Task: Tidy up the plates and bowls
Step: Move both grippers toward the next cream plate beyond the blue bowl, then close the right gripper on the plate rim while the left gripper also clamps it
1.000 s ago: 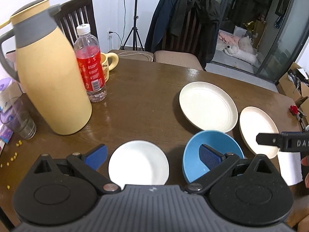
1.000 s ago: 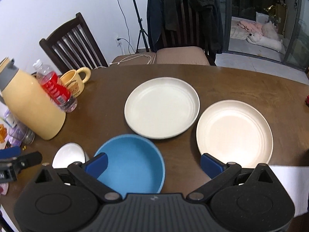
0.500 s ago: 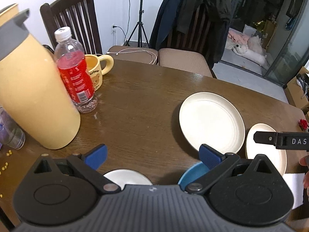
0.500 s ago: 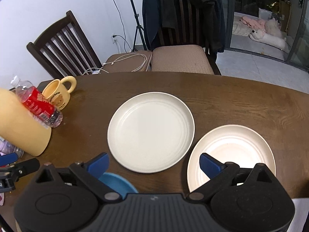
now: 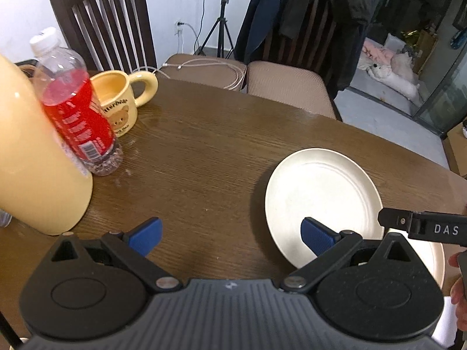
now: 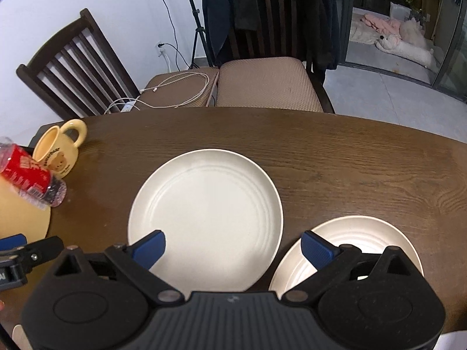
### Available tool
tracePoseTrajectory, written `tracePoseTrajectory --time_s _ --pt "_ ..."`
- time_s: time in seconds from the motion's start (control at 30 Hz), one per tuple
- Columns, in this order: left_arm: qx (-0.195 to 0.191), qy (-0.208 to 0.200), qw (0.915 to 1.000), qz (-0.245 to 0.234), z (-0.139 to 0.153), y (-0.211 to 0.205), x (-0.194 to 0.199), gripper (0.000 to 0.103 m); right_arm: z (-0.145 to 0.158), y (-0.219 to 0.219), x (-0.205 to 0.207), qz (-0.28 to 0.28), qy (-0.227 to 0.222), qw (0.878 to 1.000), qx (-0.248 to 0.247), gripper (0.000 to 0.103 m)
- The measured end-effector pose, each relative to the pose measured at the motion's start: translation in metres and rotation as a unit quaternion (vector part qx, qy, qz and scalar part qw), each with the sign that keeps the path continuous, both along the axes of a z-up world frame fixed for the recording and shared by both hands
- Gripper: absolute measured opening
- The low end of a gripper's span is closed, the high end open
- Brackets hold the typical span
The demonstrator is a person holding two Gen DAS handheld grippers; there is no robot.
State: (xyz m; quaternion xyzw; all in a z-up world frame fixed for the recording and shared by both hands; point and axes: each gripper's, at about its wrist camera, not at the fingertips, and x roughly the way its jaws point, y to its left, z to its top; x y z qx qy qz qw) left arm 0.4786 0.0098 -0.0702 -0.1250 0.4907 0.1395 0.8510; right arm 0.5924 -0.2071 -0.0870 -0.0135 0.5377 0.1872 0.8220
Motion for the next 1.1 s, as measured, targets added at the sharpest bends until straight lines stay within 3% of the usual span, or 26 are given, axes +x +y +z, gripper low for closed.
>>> tracePoseTrajectory --time_s 0.4,0.57,0.9,0.97,1.1 --pt "-0.004 0.035 0.9992 0.018 -0.045 -0.005 0.046 0.097 -0.046 -0.007 0.039 -0.002 0.028 1.0 0.006 0.083" --pt "-0.011 0.05 0.9986 0.015 -0.063 -0.007 0.058 0.09 -0.064 -0.013 0.046 -0.011 0.037 0.999 0.009 0.068" --pt "-0.027 0.062 0.9976 0.009 -0.084 -0.013 0.072 0.065 -0.082 -0.02 0.052 -0.013 0.043 0.999 0.025 0.039" --pt "-0.033 0.064 0.9973 0.008 -0.088 -0.012 0.074 0.058 -0.085 -0.022 0.053 -0.013 0.043 0.999 0.031 0.029" --pt "-0.042 0.07 0.9966 0.007 -0.095 -0.012 0.078 0.043 -0.088 -0.024 0.055 -0.017 0.039 0.998 0.039 0.025"
